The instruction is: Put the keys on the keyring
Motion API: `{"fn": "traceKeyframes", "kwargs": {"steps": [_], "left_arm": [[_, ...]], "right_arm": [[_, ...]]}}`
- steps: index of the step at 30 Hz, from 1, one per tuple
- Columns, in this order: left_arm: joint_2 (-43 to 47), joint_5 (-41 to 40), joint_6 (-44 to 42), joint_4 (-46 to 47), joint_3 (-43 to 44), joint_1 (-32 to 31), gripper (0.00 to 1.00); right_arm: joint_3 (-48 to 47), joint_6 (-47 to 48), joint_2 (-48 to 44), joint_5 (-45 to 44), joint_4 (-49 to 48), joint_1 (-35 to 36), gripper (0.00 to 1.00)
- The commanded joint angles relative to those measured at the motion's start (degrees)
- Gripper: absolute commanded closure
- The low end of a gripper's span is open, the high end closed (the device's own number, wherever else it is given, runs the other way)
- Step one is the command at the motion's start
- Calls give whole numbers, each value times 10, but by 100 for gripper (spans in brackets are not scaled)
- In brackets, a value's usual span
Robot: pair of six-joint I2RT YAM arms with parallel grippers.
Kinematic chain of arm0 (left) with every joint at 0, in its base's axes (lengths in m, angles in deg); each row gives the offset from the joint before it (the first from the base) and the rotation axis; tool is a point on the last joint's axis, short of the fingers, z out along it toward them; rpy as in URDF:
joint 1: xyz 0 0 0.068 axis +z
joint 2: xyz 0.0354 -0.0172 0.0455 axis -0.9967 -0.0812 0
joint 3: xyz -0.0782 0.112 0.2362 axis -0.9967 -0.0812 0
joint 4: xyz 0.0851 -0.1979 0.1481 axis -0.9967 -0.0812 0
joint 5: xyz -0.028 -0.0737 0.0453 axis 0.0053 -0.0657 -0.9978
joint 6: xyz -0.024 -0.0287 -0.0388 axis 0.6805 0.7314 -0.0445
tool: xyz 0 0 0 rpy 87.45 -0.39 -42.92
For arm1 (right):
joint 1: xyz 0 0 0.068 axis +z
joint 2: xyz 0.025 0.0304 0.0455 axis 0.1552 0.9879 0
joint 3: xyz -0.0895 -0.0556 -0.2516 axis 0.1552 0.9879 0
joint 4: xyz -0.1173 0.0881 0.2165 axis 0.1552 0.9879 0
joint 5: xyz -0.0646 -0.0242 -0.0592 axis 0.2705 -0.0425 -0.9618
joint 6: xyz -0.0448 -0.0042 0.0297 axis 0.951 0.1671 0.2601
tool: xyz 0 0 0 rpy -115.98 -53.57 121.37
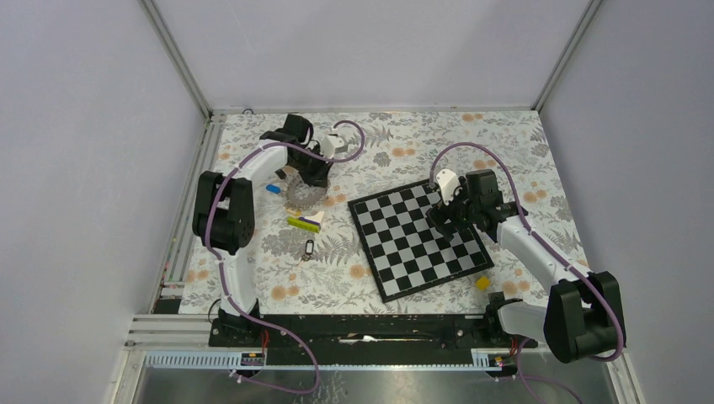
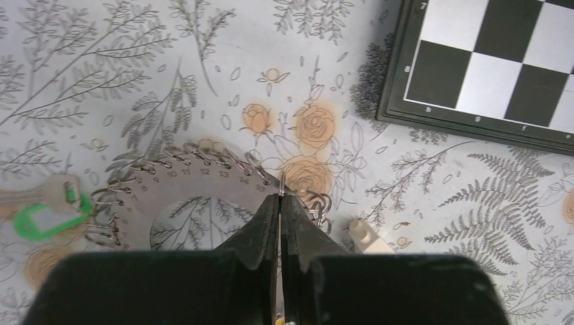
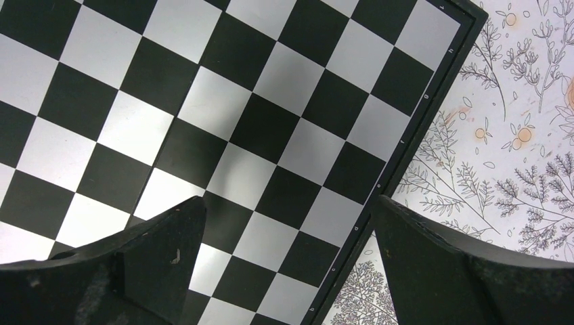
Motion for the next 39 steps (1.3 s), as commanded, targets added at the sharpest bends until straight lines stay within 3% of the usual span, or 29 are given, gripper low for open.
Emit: {"fn": "traceKeyframes", "kwargs": {"steps": [1, 8, 16, 23, 31, 39], "left_arm": [[31, 60, 4, 6, -12, 0, 100], [80, 120, 13, -11, -9, 0, 100], [151, 148, -10, -62, 50, 0, 100], [198, 214, 72, -60, 109, 0, 100], [241, 301, 149, 12, 94, -40, 100], [224, 333, 172, 12, 115, -79, 100]], "right_arm": [[-5, -12, -18, 19, -9, 4, 1], [-56, -51, -18, 102, 20, 4, 1], [-243, -95, 37, 231, 85, 19, 1], [-397, -181, 104, 320, 83, 56, 1], [-494, -221, 157, 385, 81, 84, 24], [-532, -171, 186, 402, 127, 126, 41]]}}
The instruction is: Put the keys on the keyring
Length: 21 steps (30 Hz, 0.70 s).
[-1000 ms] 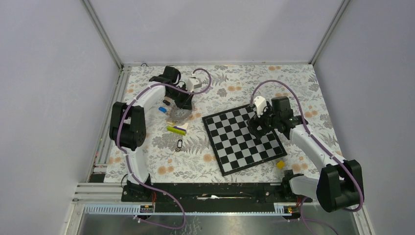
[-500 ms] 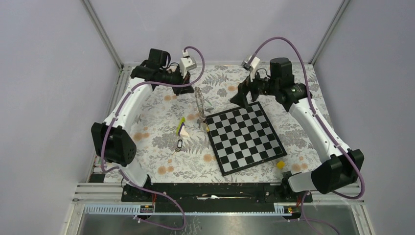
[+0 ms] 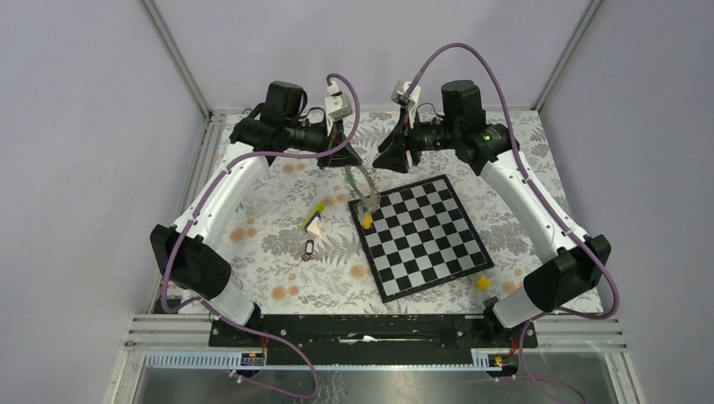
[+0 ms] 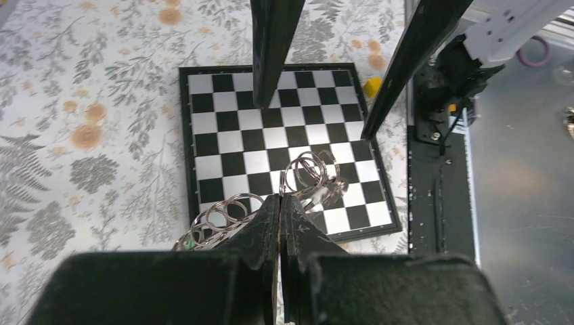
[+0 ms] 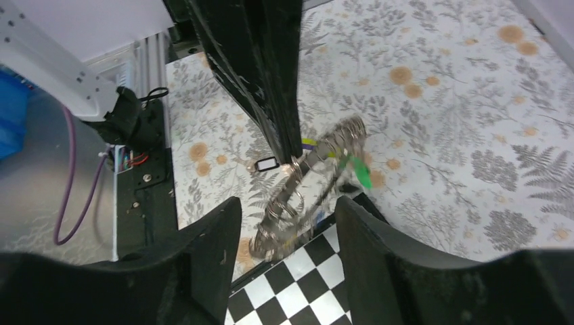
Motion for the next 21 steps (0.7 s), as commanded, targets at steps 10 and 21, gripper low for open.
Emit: {"fn": "traceKeyframes", "kwargs": {"steps": [10, 21], "left_arm": [[8, 78, 51, 65, 14, -17, 100], [18, 96, 36, 66, -20, -25, 100]], "right_arm": [[-13, 87, 4, 22, 76, 36, 59], [-15, 88, -4, 2, 74, 36, 58]]}}
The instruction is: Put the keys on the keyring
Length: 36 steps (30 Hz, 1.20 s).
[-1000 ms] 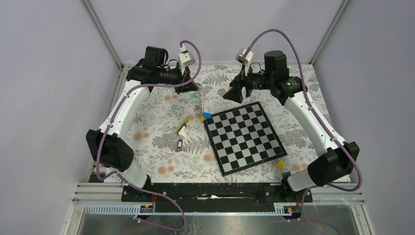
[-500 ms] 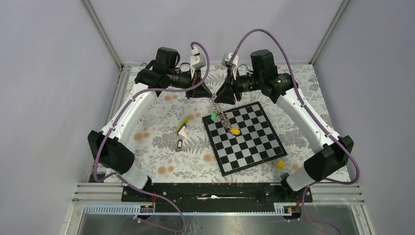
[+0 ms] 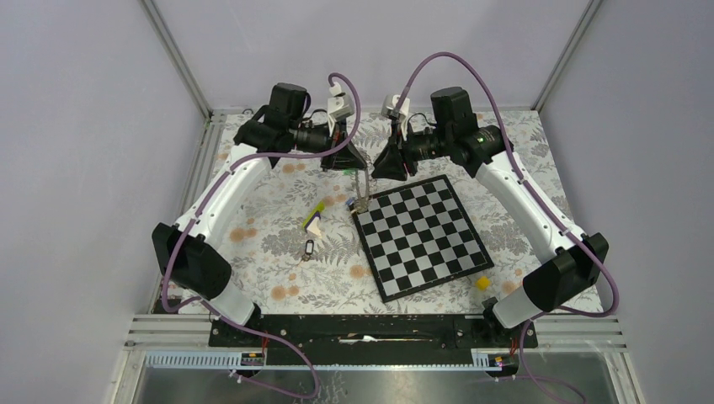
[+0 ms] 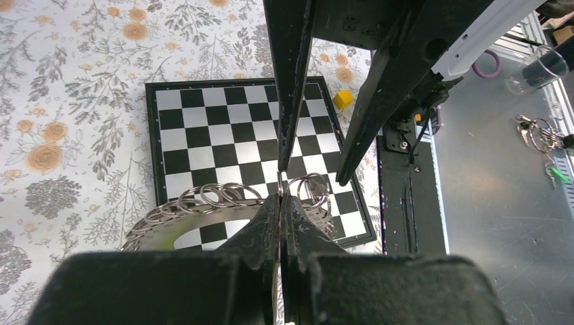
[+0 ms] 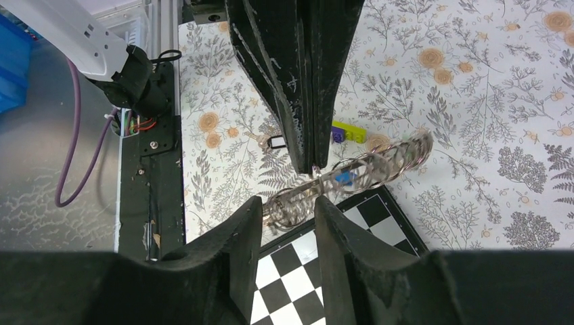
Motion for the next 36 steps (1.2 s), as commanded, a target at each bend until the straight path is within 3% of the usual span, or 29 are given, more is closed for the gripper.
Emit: {"fn": "traceKeyframes", "kwargs": {"steps": [1, 17, 27, 36], "left_arm": [[20, 58, -14, 31, -14, -7, 100], [25, 72, -16, 31, -39, -20, 100], [22, 65, -22, 31, -47, -21, 100], [14, 64, -21, 31, -45, -21, 100]], "right_arm": [[-8, 9, -12, -7, 0, 2, 59], [46, 22, -28, -5, -11, 2, 76], [46, 9, -25, 5, -21, 2, 100], [50, 2, -26, 17, -28, 2, 100]]}}
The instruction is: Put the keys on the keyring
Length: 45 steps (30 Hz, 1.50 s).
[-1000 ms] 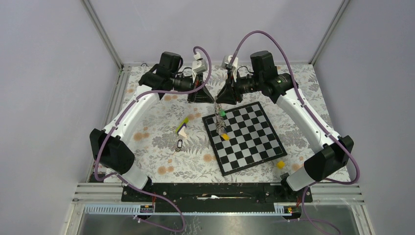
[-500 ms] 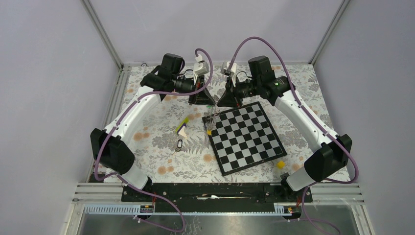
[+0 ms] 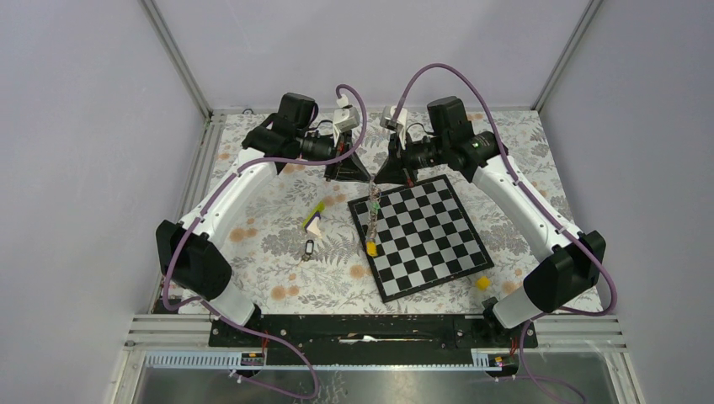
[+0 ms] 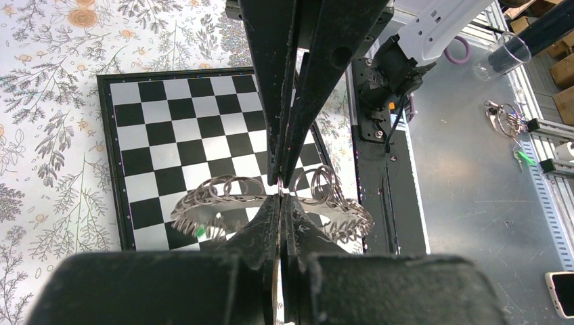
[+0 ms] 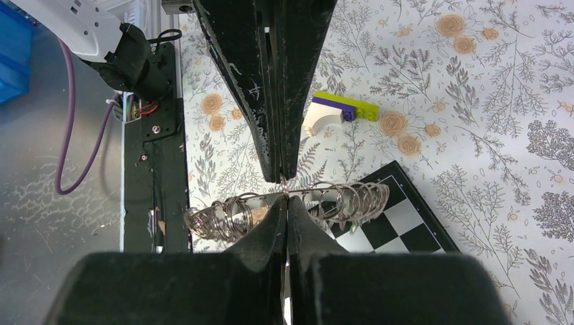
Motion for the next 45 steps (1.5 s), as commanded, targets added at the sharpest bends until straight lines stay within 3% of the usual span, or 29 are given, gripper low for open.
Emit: {"fn": "traceKeyframes", "kwargs": {"steps": [1, 6, 16, 19, 22, 24, 25, 31, 34, 40, 45], "left_arm": [[11, 32, -9, 26, 5, -3, 100], [11, 34, -8, 26, 4, -4, 100], [8, 34, -7, 26, 1, -8, 100], [8, 35, -7, 26, 2, -8, 100], [9, 35, -8, 26, 2, -8, 100], [8, 35, -8, 26, 3, -8, 100], [9, 34, -8, 26, 4, -7, 98], [19, 64, -3, 28, 10, 35, 49], [26, 73, 3, 28, 17, 57, 34], [43, 63, 38, 100, -15, 56, 28], [36, 70, 69, 150, -29, 44, 31]], "right_arm": [[4, -8, -22, 21, -31, 2, 99], [5, -9, -19, 23, -34, 2, 88], [2, -13, -12, 34, -35, 3, 80], [5, -10, -14, 33, -34, 3, 85], [9, -5, -16, 33, -32, 3, 98], [7, -3, -19, 33, -30, 3, 100], [5, -2, -20, 32, -27, 3, 100], [-31, 25, -33, 8, 19, 3, 100], [-58, 43, -38, -40, 60, 3, 100], [-109, 69, -31, -102, 153, 7, 100], [-93, 55, -49, -94, 138, 8, 100]]}}
